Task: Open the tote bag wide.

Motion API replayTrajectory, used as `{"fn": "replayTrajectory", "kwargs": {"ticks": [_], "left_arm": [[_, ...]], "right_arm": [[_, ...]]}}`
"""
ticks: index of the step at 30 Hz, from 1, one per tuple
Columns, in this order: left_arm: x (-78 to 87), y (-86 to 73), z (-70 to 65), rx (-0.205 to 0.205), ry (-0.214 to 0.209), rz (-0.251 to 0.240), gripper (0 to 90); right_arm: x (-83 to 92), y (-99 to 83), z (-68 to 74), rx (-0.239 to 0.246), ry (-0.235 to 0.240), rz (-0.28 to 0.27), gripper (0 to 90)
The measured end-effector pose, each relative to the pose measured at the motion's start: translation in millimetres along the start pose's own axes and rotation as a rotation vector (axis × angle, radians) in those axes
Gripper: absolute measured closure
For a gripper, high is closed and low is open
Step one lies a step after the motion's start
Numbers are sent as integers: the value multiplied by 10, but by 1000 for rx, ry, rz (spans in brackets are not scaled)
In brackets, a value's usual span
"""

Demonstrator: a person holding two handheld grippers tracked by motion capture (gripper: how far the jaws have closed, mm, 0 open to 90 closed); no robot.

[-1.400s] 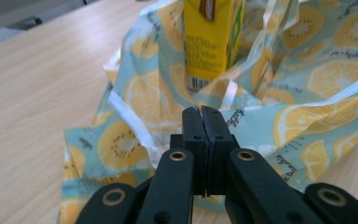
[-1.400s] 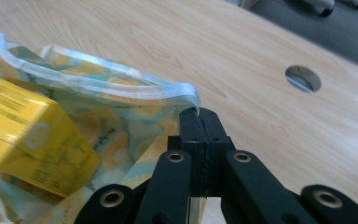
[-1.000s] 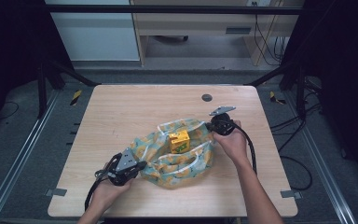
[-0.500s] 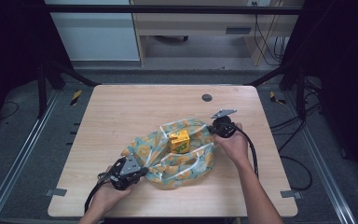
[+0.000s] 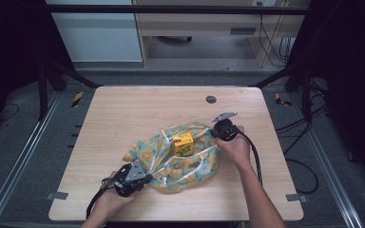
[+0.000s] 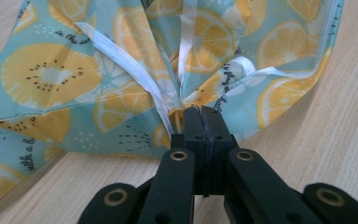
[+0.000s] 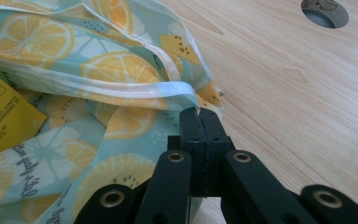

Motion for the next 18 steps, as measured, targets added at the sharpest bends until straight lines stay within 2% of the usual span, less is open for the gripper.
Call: {"fn": "replayTrajectory", "kwargs": {"ticks": [18], "left_arm": [[30,-4,-53,-24,-26,8,900]], "right_arm": [[-24,-17,4,3,-8,14,900]]}}
Point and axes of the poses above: each handheld gripper's, and its own axes: x roughly backward along the jaws, y roughly out of its top, z roughly to its left, the point moved 5 cm from there along -x, roughly forward along the jaws, and after that the axes turned 10 degrees about -x, right-handed, at the moved point
